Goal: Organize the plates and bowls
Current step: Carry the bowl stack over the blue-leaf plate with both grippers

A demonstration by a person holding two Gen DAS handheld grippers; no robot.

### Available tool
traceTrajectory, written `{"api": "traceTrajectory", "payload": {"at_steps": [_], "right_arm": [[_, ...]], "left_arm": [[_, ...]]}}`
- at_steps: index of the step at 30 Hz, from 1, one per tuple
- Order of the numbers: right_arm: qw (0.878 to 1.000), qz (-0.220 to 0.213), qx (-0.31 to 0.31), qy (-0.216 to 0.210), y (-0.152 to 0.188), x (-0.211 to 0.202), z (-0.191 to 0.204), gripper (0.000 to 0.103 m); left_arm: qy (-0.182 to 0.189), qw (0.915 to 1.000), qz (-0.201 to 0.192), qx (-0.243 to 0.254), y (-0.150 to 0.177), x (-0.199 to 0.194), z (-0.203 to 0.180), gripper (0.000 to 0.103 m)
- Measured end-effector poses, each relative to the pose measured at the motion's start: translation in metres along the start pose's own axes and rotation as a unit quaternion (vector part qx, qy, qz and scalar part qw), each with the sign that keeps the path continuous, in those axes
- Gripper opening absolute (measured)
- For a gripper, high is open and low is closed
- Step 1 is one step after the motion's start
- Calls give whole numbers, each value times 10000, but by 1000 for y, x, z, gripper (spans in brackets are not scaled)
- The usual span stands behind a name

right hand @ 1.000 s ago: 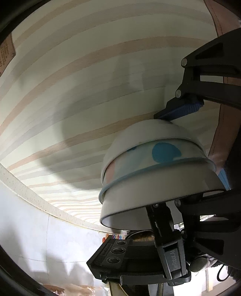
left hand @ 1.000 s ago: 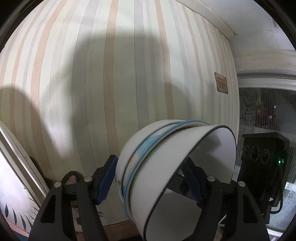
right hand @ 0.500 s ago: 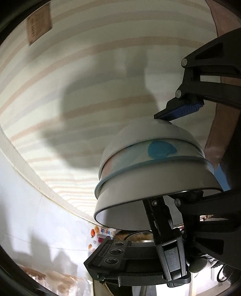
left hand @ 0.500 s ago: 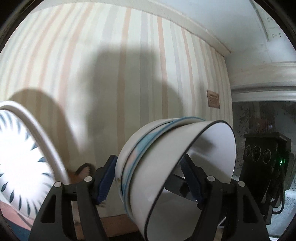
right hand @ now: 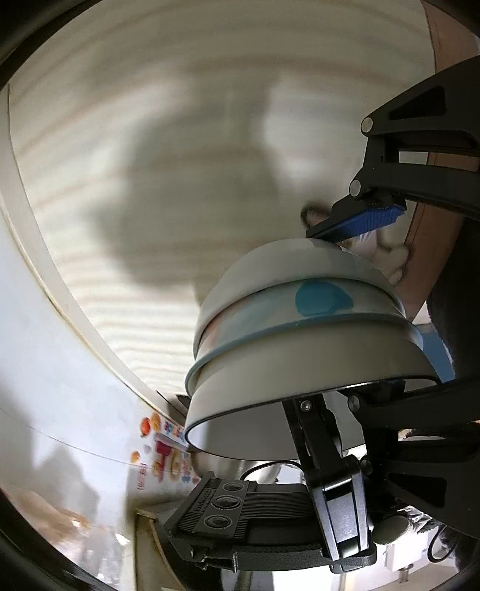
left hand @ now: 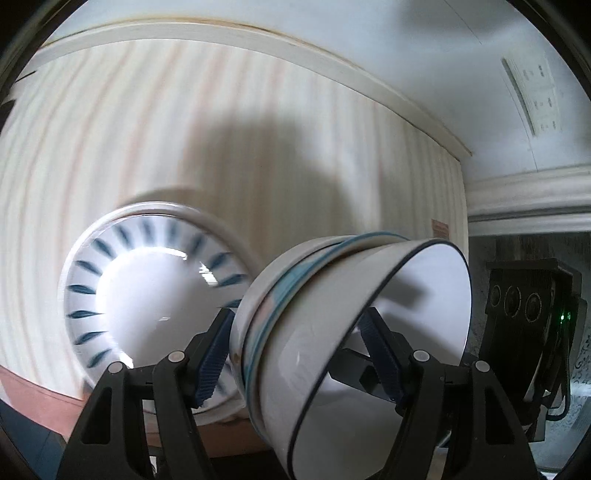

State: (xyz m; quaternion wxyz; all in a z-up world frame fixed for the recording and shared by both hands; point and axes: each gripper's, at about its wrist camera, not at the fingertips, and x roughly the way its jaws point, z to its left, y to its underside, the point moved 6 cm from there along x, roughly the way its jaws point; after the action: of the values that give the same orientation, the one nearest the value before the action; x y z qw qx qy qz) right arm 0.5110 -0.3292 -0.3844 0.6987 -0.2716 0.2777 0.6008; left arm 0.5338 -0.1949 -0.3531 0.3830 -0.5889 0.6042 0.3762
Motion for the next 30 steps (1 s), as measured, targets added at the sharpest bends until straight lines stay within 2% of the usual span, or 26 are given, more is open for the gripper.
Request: {"api": "traceTrajectory", "payload": {"at_steps": [6, 13, 20, 30], "right_arm": [[9996, 221, -172, -23, 2, 38, 27, 61], [9986, 449, -283, 51, 2, 77, 39, 61], [9974, 653, -275, 151, 3, 111, 46, 61], [9972, 676, -247, 217, 8, 113, 41, 61]], "left_arm": [[-31, 9996, -45, -275, 2, -16, 52, 68], [17, 9986, -2, -528, 4, -15, 91, 68], [58, 9978, 138, -644, 5, -3, 111, 68], [94, 9976, 172, -666, 6, 2, 118, 68]]}}
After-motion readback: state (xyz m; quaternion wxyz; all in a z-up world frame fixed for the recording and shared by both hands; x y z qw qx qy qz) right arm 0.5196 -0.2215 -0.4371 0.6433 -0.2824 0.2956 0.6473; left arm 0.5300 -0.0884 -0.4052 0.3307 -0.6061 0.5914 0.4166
